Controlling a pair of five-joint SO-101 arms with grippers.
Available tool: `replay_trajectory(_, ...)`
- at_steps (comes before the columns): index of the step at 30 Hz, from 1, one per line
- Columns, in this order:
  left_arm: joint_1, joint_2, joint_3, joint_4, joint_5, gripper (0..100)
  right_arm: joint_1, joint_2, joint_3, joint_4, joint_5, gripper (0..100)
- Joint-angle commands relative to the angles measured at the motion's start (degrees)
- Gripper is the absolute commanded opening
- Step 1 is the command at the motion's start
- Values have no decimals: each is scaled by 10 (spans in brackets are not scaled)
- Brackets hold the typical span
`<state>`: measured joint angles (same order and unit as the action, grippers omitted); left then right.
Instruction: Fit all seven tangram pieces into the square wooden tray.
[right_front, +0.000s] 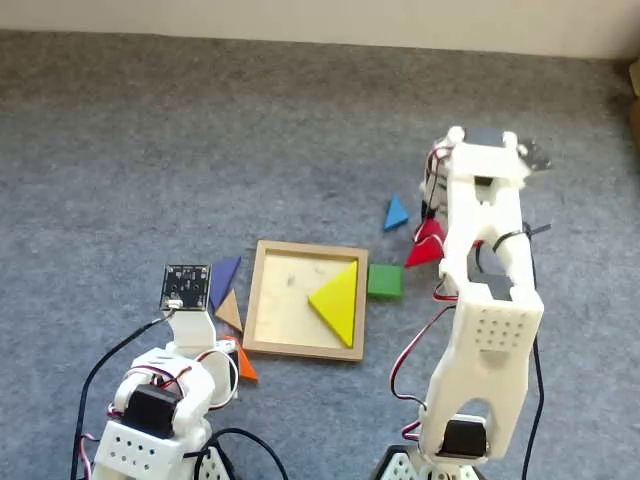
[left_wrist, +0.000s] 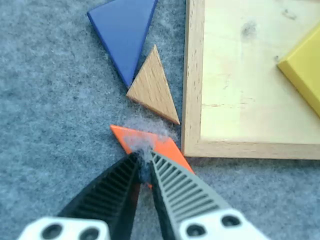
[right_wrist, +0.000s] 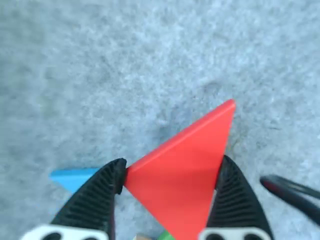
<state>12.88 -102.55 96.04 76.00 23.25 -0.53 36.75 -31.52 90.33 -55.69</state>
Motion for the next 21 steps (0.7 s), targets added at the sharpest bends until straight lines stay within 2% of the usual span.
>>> replay_trajectory(1, 6, -5, 12, 1, -2, 7, -14, -7, -111, 81, 26, 60)
replay_trajectory(5, 6, -5, 12, 1, -2, 7, -53, -9, -167, 103, 113, 60)
replay_trajectory(13, 6, -5, 12, 1, -2, 7, -152, -10, -166, 104, 274, 60)
replay_trajectory(21, 6, -5, 12, 1, -2, 7, -164, -12, -165, 108, 335, 49)
